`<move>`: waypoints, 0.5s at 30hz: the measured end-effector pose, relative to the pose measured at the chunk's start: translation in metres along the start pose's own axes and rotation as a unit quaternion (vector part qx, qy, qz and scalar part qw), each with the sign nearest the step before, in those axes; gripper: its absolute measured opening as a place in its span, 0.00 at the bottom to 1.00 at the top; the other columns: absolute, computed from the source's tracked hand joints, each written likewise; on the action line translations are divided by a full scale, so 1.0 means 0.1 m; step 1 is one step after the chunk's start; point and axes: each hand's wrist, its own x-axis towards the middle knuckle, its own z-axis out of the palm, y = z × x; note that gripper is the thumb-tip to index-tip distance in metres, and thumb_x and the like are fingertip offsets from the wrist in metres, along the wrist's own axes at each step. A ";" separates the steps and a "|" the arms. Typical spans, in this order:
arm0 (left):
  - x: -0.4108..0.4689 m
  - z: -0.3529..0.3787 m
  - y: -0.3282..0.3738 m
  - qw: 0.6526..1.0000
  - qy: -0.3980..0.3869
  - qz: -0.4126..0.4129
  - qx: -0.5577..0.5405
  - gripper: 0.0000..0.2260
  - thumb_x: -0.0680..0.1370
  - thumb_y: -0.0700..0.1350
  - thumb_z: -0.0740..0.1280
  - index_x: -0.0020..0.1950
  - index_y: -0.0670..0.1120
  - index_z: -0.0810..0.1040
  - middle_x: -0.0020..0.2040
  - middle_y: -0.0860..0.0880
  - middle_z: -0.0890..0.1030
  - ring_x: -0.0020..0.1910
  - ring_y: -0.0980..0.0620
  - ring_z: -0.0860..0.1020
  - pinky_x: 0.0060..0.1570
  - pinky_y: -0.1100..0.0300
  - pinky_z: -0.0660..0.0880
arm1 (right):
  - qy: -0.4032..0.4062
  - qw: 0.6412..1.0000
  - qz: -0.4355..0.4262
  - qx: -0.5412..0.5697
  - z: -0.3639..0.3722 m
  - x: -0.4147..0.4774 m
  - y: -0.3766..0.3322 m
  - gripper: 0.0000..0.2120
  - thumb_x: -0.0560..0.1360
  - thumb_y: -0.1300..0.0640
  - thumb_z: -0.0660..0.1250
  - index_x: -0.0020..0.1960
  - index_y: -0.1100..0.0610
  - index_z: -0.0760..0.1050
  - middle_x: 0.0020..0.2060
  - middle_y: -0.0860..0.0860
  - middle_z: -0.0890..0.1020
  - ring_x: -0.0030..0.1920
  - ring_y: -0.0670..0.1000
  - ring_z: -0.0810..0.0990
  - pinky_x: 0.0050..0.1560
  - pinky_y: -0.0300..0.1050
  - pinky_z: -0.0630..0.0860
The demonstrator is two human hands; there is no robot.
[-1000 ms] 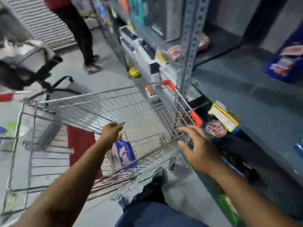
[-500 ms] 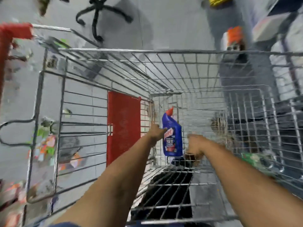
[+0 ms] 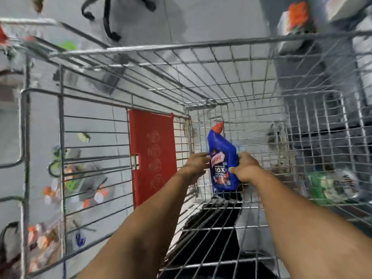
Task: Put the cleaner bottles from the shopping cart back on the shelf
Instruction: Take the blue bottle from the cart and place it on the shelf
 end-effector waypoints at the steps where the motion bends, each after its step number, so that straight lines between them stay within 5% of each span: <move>1: -0.07 0.03 0.02 1.000 0.002 0.007 -0.011 0.08 0.74 0.43 0.64 0.41 0.51 0.83 0.34 0.58 0.85 0.40 0.55 0.80 0.46 0.55 0.67 | -0.002 1.000 -0.009 0.000 -0.08 -0.07 -0.01 0.12 0.67 0.58 0.72 0.50 0.57 0.77 0.48 0.57 0.83 0.47 0.57 0.81 0.46 0.44 0.74; 7: -0.90 0.37 0.51 0.990 -0.040 0.131 0.014 0.10 0.79 0.43 0.61 0.46 0.51 0.82 0.39 0.57 0.84 0.37 0.61 0.80 0.41 0.58 0.66 | 0.048 0.992 -0.114 0.034 -0.80 -0.83 0.01 0.20 0.65 0.61 0.73 0.55 0.55 0.73 0.52 0.54 0.81 0.50 0.55 0.80 0.54 0.52 0.77; 10: -1.51 0.76 0.78 0.969 -0.071 0.235 0.042 0.11 0.79 0.42 0.62 0.45 0.51 0.82 0.35 0.60 0.85 0.38 0.62 0.79 0.44 0.59 0.69 | 0.137 0.975 -0.157 0.075 -1.16 -1.48 0.22 0.23 0.67 0.58 0.73 0.59 0.53 0.70 0.50 0.47 0.79 0.48 0.50 0.79 0.48 0.45 0.74; 15: -2.55 1.48 1.09 0.902 -0.151 0.398 0.076 0.13 0.79 0.39 0.61 0.53 0.52 0.81 0.42 0.60 0.86 0.46 0.60 0.81 0.45 0.63 0.75 | 0.336 0.889 -0.232 0.206 -1.52 -2.53 0.71 0.21 0.68 0.60 0.71 0.57 0.47 0.70 0.47 0.45 0.81 0.47 0.46 0.81 0.46 0.46 0.79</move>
